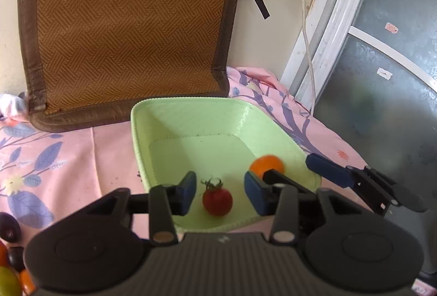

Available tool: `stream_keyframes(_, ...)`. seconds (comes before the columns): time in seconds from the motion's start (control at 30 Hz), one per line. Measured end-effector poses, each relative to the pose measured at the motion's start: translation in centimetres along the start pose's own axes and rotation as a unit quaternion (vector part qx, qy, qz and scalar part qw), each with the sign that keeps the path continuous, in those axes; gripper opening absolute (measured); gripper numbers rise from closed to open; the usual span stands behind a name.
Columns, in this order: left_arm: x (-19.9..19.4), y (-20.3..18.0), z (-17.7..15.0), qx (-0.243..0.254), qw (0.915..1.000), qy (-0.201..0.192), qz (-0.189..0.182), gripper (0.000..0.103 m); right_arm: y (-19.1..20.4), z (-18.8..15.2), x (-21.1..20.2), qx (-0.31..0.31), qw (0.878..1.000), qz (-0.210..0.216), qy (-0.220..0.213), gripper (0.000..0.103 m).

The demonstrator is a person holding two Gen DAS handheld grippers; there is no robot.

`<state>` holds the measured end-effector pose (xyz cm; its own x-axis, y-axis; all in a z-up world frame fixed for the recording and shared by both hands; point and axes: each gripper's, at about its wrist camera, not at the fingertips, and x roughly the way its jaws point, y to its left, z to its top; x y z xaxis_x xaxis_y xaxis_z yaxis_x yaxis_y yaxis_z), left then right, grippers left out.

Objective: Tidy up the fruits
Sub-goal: 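Carry both fruits over the green bowl and open both grippers to drop them, then grasp a green tomato with the left gripper while the right gripper grasps a mandarin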

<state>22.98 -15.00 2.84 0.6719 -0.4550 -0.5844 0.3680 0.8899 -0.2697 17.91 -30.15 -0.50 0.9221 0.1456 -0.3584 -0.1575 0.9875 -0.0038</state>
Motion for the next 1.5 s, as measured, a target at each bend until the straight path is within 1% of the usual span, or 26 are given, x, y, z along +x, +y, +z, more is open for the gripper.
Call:
stream_keyframes(0.07, -0.8, -0.2, -0.2, -0.005, 1.0, -0.002, 0.003, 0.042, -0.1, 0.1, -0.1, 0.002, 1.0, -0.003, -0.002, 0.06)
stream_keyframes(0.13, -2.6, -0.2, -0.6, -0.012, 0.9998, -0.018, -0.003, 0.042, -0.1, 0.2, -0.8, 0.008, 1.0, -0.003, -0.008, 0.06)
stream_keyframes(0.23, -6.9, 0.3, -2.0, -0.014, 0.9982, -0.058, -0.009, 0.042, 0.2, 0.1, -2.8, 0.023, 0.999, -0.003, -0.027, 0.059)
stream_keyframes(0.33, -11.7, 2.3, -4.1, -0.035, 0.9956, -0.086, -0.009, 0.042, 0.7, -0.4, -5.1, 0.046, 0.998, 0.011, -0.039, 0.059)
stream_keyframes(0.4, -14.7, 4.5, -5.8, -0.051, 0.9936, -0.1, 0.01, 0.042, 1.5, -0.9, -6.3, 0.055, 0.997, 0.034, -0.037, 0.058)
stream_keyframes(0.5, -18.3, 7.6, -7.7, -0.061, 0.9889, -0.117, 0.069, 0.042, 3.4, -1.4, -7.4, 0.05, 0.996, 0.074, -0.026, 0.053)
stream_keyframes(0.53, -19.2, 8.7, -8.2, -0.066, 0.9873, -0.118, 0.083, 0.042, 4.2, -1.5, -7.6, 0.049, 0.995, 0.088, -0.02, 0.053)
stream_keyframes(0.63, -20.7, 11.8, -9.1, -0.096, 0.9835, -0.115, 0.101, 0.042, 6.7, -1.6, -7.9, 0.045, 0.99, 0.133, -0.001, 0.053)
stream_keyframes(0.77, -20.3, 14.0, -9.9, -0.117, 0.9817, -0.105, 0.107, 0.042, 10.8, -1.3, -8.1, -0.001, 0.987, 0.164, 0.005, 0.053)
stream_keyframes(0.87, -19.0, 14.5, -10.5, -0.115, 0.9837, -0.091, 0.104, 0.042, 13.4, -1.5, -8.2, -0.054, 0.985, 0.162, 0.006, 0.053)
stream_keyframes(0.93, -18.1, 14.4, -10.5, -0.106, 0.9858, -0.083, 0.099, 0.042, 14.2, -1.7, -8.1, -0.072, 0.985, 0.154, 0.011, 0.053)
stream_keyframes(1.03, -17.0, 14.0, -10.7, -0.091, 0.9887, -0.072, 0.095, 0.042, 14.2, -2.0, -7.5, -0.072, 0.986, 0.145, 0.028, 0.053)
stream_keyframes(1.13, -16.1, 14.1, -10.9, -0.087, 0.9903, -0.059, 0.091, 0.042, 14.4, -2.2, -6.8, -0.073, 0.987, 0.137, 0.046, 0.053)
stream_keyframes(1.33, -14.9, 14.2, -11.0, -0.085, 0.9917, -0.044, 0.086, 0.042, 14.8, -2.9, -5.7, -0.066, 0.985, 0.141, 0.079, 0.053)
stream_keyframes(1.43, -14.5, 14.1, -11.0, -0.082, 0.9915, -0.042, 0.091, 0.038, 14.9, -3.1, -5.1, -0.064, 0.983, 0.144, 0.096, 0.053)
stream_keyframes(1.47, -14.5, 14.2, -10.9, -0.083, 0.9912, -0.042, 0.094, 0.035, 14.9, -3.2, -4.9, -0.063, 0.982, 0.145, 0.101, 0.053)
stream_keyframes(1.5, -14.4, 14.2, -11.0, -0.082, 0.991, -0.043, 0.096, 0.028, 14.9, -3.1, -4.8, -0.061, 0.982, 0.147, 0.104, 0.052)
